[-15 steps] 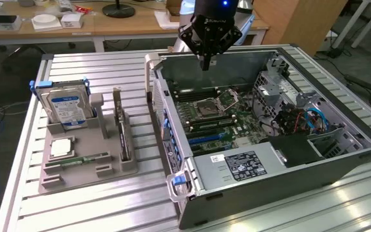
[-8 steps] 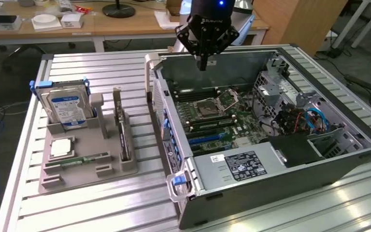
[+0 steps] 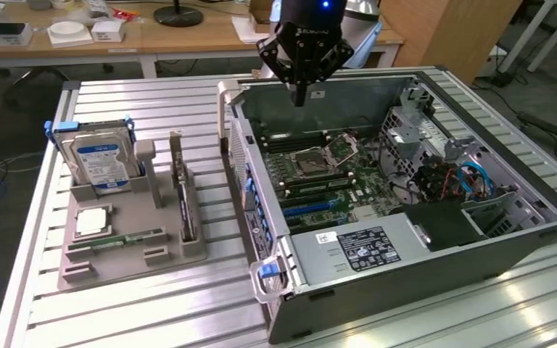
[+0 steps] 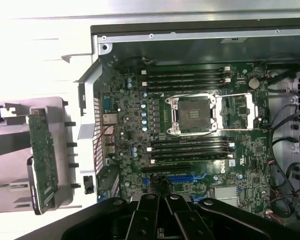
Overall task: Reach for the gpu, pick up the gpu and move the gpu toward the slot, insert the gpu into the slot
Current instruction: 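Reach for the gpu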
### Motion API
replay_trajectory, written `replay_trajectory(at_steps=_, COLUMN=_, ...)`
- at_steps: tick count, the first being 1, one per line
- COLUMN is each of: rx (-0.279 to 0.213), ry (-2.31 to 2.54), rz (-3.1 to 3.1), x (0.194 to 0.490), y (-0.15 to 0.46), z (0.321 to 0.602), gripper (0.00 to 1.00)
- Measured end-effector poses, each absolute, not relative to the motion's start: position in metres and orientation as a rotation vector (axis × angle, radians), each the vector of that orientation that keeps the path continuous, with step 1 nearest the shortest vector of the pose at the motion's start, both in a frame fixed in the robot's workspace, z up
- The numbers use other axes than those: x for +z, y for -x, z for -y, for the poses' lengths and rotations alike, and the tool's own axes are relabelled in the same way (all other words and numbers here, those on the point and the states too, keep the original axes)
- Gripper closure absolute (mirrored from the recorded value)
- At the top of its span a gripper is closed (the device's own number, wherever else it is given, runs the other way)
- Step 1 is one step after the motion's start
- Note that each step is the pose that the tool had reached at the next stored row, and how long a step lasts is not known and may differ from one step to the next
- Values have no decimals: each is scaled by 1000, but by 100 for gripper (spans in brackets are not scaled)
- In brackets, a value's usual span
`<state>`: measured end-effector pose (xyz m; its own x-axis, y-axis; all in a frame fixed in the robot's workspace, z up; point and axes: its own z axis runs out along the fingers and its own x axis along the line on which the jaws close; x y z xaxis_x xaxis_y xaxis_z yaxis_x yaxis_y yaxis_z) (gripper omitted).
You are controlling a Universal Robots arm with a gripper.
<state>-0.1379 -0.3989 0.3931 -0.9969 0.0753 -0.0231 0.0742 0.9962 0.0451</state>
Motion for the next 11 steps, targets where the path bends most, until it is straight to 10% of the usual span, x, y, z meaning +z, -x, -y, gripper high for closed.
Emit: replay_trajectory(at_steps=11, rx=69, ry=-117, rz=-3114, x=393, y=152, z=399, gripper=90)
